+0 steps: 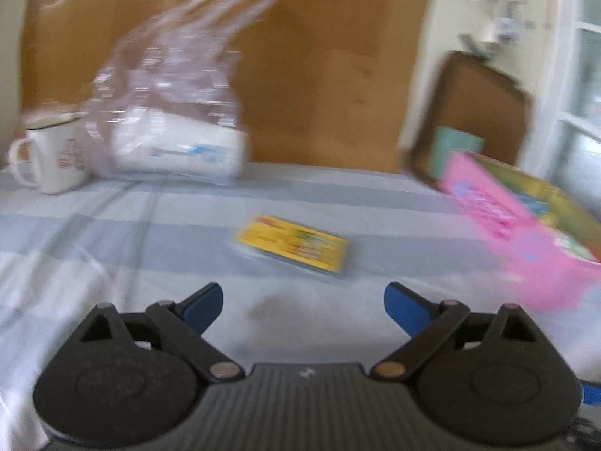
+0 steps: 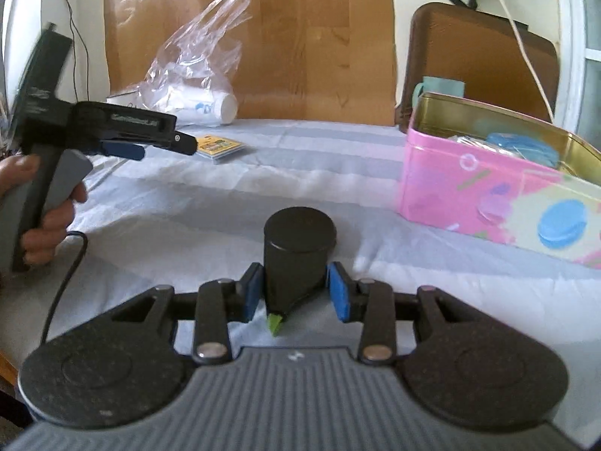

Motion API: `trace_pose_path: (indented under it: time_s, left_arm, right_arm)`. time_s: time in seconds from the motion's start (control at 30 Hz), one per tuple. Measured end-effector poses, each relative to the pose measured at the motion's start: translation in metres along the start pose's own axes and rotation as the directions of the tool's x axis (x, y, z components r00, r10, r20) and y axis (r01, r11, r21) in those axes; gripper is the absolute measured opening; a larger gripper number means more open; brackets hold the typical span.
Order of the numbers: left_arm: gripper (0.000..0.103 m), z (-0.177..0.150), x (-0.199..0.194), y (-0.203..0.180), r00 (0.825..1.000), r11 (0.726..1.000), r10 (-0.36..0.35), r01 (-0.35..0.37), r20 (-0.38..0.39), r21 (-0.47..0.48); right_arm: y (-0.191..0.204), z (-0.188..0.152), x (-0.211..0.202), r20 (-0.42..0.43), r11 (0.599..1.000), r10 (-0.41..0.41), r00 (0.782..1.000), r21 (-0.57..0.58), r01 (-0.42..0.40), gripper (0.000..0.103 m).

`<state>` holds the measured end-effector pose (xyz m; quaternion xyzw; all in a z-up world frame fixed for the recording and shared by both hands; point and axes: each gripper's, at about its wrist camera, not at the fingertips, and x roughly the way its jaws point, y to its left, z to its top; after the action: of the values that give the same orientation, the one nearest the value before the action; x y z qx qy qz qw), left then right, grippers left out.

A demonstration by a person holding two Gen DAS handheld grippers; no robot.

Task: Organize soft objects
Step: 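Lift the black marker with the right gripper toward the pink tin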

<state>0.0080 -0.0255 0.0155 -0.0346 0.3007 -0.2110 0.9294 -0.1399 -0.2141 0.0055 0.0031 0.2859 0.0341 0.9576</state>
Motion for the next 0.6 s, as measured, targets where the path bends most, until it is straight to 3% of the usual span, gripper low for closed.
trace_pose_path:
  time_s: [0.1, 0.23, 0.3, 0.4, 0.43, 0.5, 0.53, 0.6]
  left_arm:
    - [0.096, -0.007, -0.019, -0.023, 0.990, 0.990, -0.139, 0.139, -0.035, -0.004]
    - [0.093, -0.008, -0.018, -0.048, 0.952, 0.961, -0.276, 0.274, -0.132, -0.029]
    - [0.084, -0.011, -0.009, -0.058, 0.932, 0.951, -0.310, 0.307, -0.185, -0.048]
    - [0.072, -0.017, 0.008, -0.075, 0.889, 0.928, -0.372, 0.356, -0.267, -0.110]
    - [0.068, -0.019, 0.008, -0.081, 0.898, 0.931, -0.364, 0.352, -0.248, -0.095]
    - [0.052, -0.020, 0.011, -0.091, 0.880, 0.920, -0.392, 0.382, -0.269, -0.091]
    - [0.050, -0.020, 0.013, -0.095, 0.872, 0.914, -0.406, 0.393, -0.274, -0.102]
    - [0.043, -0.017, 0.012, -0.103, 0.863, 0.903, -0.429, 0.416, -0.267, -0.107]
  right_arm:
    - [-0.002, 0.000, 0.003, 0.013, 1.000, 0.002, 1.000, -0.006, -0.002, 0.046]
    - [-0.006, -0.006, -0.002, 0.036, 1.000, 0.019, 0.999, -0.008, -0.018, 0.047]
    - [-0.009, -0.007, -0.002, 0.045, 1.000, 0.028, 0.999, 0.011, -0.028, 0.040]
    - [-0.020, -0.010, -0.008, 0.059, 0.994, 0.067, 0.996, 0.086, -0.072, 0.040]
    - [-0.025, -0.011, -0.010, 0.063, 0.986, 0.092, 0.994, 0.136, -0.100, 0.040]
    - [-0.039, -0.012, -0.011, 0.080, 0.951, 0.171, 0.982, 0.248, -0.186, 0.040]
    - [-0.044, -0.012, -0.012, 0.092, 0.935, 0.191, 0.977, 0.285, -0.210, 0.040]
    - [-0.044, -0.011, -0.018, 0.123, 0.940, 0.170, 0.978, 0.276, -0.198, 0.040]
